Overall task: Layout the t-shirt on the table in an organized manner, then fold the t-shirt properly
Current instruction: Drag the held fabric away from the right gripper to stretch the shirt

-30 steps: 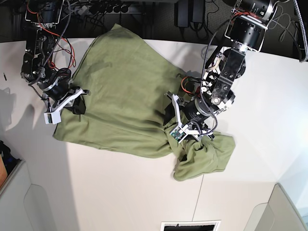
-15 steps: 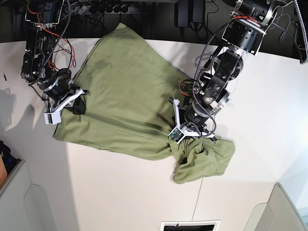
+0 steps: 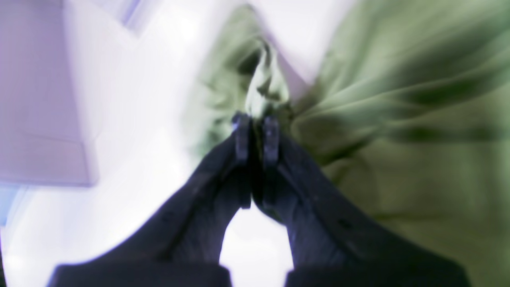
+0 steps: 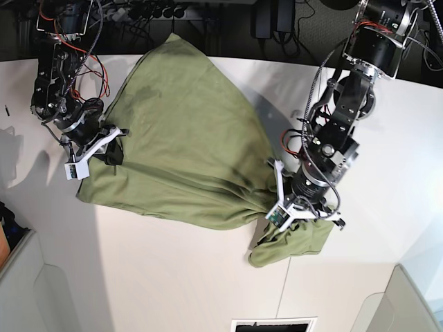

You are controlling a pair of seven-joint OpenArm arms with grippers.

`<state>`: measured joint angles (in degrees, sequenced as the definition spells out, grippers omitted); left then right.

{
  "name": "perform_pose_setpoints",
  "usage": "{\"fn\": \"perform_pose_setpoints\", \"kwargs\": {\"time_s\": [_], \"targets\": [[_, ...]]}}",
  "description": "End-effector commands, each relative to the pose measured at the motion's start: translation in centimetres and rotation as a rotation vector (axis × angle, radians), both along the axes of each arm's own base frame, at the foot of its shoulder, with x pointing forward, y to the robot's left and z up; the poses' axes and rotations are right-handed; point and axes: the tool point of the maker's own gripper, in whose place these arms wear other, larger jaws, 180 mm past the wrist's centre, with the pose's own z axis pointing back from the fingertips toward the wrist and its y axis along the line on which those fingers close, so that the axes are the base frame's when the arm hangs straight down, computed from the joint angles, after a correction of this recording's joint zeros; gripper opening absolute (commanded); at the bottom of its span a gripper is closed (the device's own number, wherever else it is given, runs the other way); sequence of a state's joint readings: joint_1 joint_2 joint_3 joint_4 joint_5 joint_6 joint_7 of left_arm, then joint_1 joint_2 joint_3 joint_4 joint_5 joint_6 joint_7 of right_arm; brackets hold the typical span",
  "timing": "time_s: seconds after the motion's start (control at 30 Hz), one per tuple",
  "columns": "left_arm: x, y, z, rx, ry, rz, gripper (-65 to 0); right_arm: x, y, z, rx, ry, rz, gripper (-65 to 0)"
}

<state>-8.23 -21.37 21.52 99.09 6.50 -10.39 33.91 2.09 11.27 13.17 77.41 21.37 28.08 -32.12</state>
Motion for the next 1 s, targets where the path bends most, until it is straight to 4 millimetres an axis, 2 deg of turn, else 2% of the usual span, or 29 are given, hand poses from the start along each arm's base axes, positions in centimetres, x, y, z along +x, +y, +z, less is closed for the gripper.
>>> {"fn": "perform_pose_setpoints", "kwargs": {"time_s": [0.0, 0.13, 0.23, 0.27, 0.3, 0.4, 0.43, 0.47, 0.53, 0.6, 0.67, 0.77, 0.87, 0.97], "targets": [[0.8, 0.8, 3.4, -0.008, -0.09, 0.015, -65.0, -0.6, -0.8, -0.8, -0.049, 0.051, 0.006, -65.0], [0.1, 4.6, 6.7, 0.001, -0.135, 0.094, -65.0, -0.6, -0.8, -0.8, -0.05, 0.052, 0.003, -65.0], [-1.3, 7.6, 6.5, 0.033, -0.112, 0.158, -65.0, -0.6, -0.8, -0.8, -0.05, 0.052, 0.004, -65.0], [-1.9, 8.5, 5.9, 0.026, -0.09, 0.182, -65.0, -0.6, -0.8, -0.8, -0.051, 0.051, 0.004, -65.0], [-2.6, 9.2, 5.0, 0.005, -0.062, 0.211, -61.5, -0.6, -0.9, -0.8, -0.051, 0.051, 0.003, -65.0], [-5.4, 10.5, 1.9, -0.107, 0.033, 0.291, -38.7, -0.6, -0.9, -0.8, -0.05, 0.048, 0.003, -65.0], [-6.4, 10.4, 0.8, -0.14, 0.069, 0.3, -33.8, -0.6, -0.9, -0.7, -0.05, 0.048, 0.003, -65.0], [-7.4, 10.2, -0.2, -0.17, 0.104, 0.306, -31.7, -0.6, -0.9, -0.7, -0.05, 0.048, 0.003, -65.0], [-9.1, 9.2, -2.0, -0.215, 0.16, 0.29, -31.7, -0.5, -0.9, -0.7, -0.05, 0.047, 0.002, -65.0], [-10.1, 8.3, -2.9, -0.255, 0.176, 0.283, -31.7, -0.5, -0.9, -0.7, -0.05, 0.047, 0.002, -65.0], [-10.1, 7.8, -2.7, -0.283, 0.155, 0.284, -31.7, -0.6, -0.9, -0.7, -0.049, 0.048, 0.003, -65.0], [-8.6, 7.3, -1.0, -0.313, 0.087, 0.271, -31.7, -0.4, -0.3, -0.3, -0.01, 0.033, 0.006, -65.0], [-6.1, 7.1, 1.8, -0.333, -0.003, 0.254, -31.7, 0.4, 0.7, 1.6, 0.044, -0.025, 0.024, -65.0], [-3.6, 7.1, 4.8, -0.348, -0.098, 0.235, -31.7, 1.4, 1.3, 4.2, 0.06, -0.1, 0.038, -65.0]]}}
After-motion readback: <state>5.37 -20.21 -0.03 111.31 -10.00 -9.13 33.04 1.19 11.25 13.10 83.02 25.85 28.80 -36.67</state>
